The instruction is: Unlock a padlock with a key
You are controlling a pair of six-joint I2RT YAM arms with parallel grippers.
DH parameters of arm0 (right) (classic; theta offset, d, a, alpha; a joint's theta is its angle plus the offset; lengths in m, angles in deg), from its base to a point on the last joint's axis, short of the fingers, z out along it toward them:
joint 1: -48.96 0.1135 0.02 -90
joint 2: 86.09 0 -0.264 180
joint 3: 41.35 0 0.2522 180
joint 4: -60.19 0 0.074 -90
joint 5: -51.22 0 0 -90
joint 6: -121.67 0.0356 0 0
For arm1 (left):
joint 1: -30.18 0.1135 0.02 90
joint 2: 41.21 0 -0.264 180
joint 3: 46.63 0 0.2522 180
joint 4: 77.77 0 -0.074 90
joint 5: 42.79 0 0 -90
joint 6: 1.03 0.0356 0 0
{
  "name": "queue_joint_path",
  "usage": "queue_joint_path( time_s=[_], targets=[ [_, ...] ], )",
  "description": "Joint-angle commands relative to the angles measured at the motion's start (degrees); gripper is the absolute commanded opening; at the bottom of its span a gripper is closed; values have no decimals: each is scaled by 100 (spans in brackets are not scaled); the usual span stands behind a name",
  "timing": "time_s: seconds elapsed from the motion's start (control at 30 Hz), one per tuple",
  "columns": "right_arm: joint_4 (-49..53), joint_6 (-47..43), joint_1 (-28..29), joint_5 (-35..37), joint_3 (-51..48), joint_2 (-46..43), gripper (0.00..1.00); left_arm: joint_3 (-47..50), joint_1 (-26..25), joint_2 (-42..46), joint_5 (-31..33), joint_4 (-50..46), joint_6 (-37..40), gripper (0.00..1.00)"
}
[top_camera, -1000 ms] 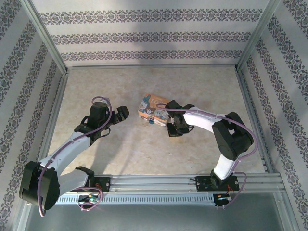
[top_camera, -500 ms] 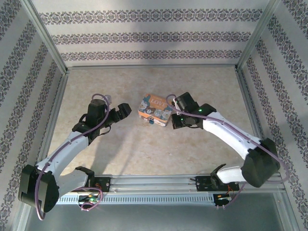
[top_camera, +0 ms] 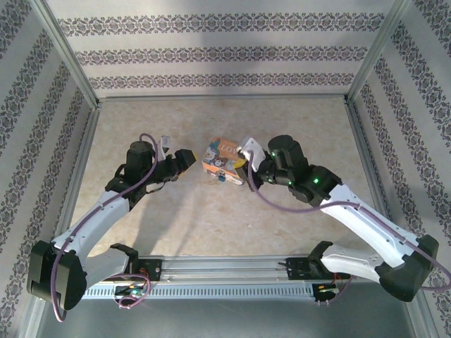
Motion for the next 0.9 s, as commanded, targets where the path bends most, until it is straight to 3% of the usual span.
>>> queue_joint_path(
  time_s=[0.0,0.17,0.43,0.67,0.87],
  targets=[
    [-224,-1986,347,210,-273,-158,0,-238,-22,13,-460,73,24,63],
    [-253,-3315,704,498,-439,-258,0,-284,-119,67,-681,91,79,57],
    [-75,-3413,695,396,-185,18,0,-269,-266,133,-767,100,-82,56],
    [-564,-3194,696,349,-316,110,0,624,-334,357,-98,1817,-2070,60],
    [-1656,-2740,696,432,-619,237,0,976,-517,412,475,2489,-3374,59]
  ],
)
